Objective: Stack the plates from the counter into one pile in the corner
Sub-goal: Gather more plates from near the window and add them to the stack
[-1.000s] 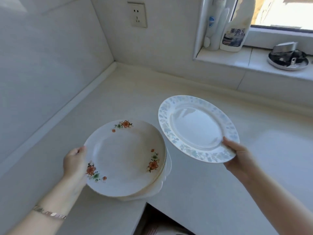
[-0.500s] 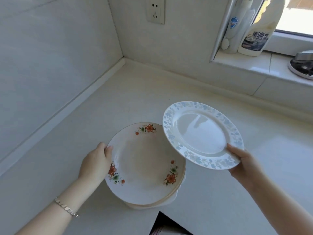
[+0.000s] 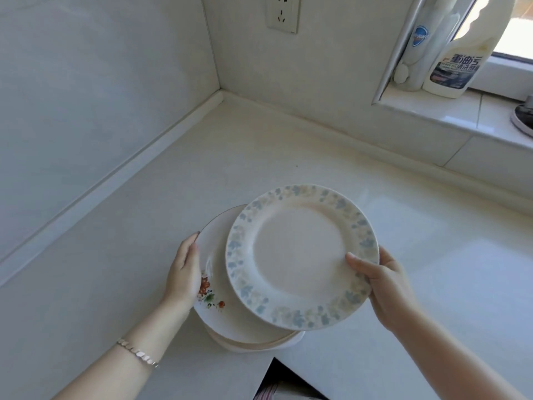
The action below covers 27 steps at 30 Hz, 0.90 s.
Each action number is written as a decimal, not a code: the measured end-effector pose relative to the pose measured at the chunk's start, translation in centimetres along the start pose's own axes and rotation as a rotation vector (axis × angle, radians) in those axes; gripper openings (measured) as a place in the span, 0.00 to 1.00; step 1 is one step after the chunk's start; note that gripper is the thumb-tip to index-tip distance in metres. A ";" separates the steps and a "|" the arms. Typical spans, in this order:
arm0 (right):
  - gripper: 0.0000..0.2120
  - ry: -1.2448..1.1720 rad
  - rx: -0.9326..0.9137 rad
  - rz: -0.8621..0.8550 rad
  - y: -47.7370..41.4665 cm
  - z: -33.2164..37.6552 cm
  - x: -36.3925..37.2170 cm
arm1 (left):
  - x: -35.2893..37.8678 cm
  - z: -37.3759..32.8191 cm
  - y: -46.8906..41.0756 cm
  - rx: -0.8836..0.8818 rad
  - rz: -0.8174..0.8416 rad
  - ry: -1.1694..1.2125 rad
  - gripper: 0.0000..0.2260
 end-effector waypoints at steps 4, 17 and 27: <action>0.09 0.077 0.033 0.013 -0.2 -1.3 1.5 | -0.2 1.0 -0.4 -0.033 -0.020 0.134 0.17; 0.11 0.586 -0.114 -0.192 -1.0 -2.3 3.5 | 0.9 1.2 -0.3 -0.163 0.114 0.410 0.12; 0.30 0.119 0.150 0.079 -2.6 -7.0 3.7 | 1.3 3.3 -0.1 -0.358 0.287 0.414 0.20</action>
Point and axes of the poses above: each hand's wrist, its own y-axis away from the middle knuckle, its own x-axis out of the palm, z = x × y, the point moved 8 cm from there along -y, towards the middle knuckle, and after that the axes turned 9 degrees about z, right-handed, at the moved point
